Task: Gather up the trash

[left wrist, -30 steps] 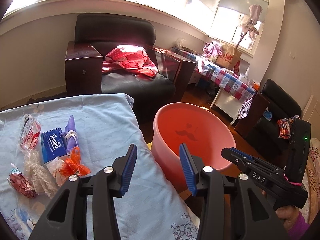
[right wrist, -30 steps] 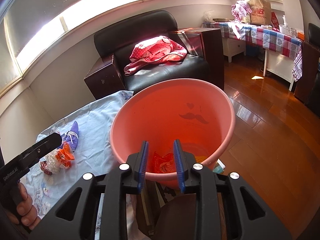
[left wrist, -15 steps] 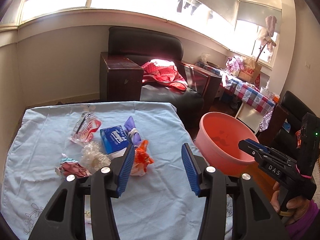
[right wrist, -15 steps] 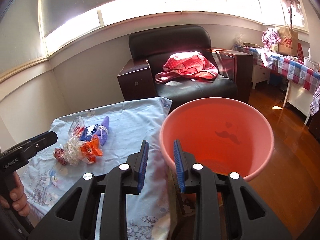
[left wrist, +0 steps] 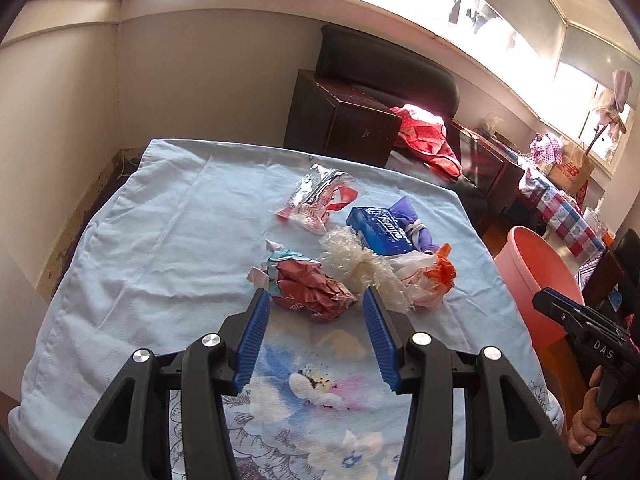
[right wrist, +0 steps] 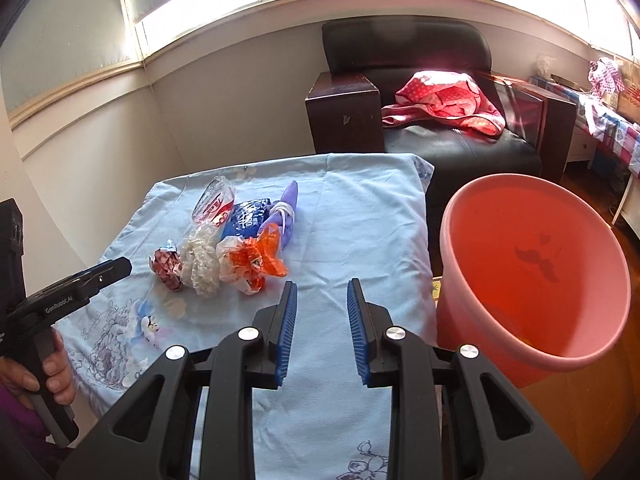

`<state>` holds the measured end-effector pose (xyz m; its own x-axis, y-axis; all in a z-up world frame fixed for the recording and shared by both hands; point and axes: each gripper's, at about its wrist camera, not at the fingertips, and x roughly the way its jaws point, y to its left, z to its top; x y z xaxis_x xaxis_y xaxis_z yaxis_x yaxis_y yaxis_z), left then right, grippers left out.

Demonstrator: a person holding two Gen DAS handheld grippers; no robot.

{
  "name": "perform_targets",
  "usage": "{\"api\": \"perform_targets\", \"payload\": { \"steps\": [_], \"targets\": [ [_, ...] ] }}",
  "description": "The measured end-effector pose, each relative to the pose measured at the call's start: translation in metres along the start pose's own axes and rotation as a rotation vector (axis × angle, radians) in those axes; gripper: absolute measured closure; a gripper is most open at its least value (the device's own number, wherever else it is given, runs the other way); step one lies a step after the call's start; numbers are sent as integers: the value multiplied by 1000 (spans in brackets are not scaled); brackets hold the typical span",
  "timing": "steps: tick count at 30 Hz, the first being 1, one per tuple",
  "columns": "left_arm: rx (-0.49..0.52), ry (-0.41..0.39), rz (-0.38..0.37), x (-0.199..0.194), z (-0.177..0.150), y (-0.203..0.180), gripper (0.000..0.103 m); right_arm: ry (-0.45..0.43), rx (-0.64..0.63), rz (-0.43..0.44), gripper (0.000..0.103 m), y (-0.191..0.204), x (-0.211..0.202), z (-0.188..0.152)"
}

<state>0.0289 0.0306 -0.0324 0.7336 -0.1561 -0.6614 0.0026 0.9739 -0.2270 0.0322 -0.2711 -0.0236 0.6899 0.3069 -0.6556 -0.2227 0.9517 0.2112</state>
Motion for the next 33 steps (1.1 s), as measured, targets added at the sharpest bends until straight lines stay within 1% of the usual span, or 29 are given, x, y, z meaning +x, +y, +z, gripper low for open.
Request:
{"api": "perform_targets", "payload": {
  "steps": [4,7,12,15,17,19,22,26,33],
  "targets": [
    [-85,51,-16,19,5,11,55,20,-2,20,77,7,6,-1],
    [-122,83,-1,34,8,11,55,16,-13,32,77,11,5,0],
    [-181,127,21,55,14,15,55,14,-45,79,77,20,6,1],
    [-216,160,20,66,15,17,54,18,-72,113,77,28,7,0],
    [-243,175,6,72,15,19,54,21,-94,131,77,35,8,0],
    [-256,172,-5,74,15,20,57,27,-116,141,77,43,10,0],
    [-243,157,-16,73,15,20,62,34,-143,163,77,52,12,1],
    [-223,112,-17,60,17,22,64,47,-166,203,77,64,17,6],
    [-189,52,-10,38,19,30,64,81,-215,247,77,89,42,21]
  ]
}}
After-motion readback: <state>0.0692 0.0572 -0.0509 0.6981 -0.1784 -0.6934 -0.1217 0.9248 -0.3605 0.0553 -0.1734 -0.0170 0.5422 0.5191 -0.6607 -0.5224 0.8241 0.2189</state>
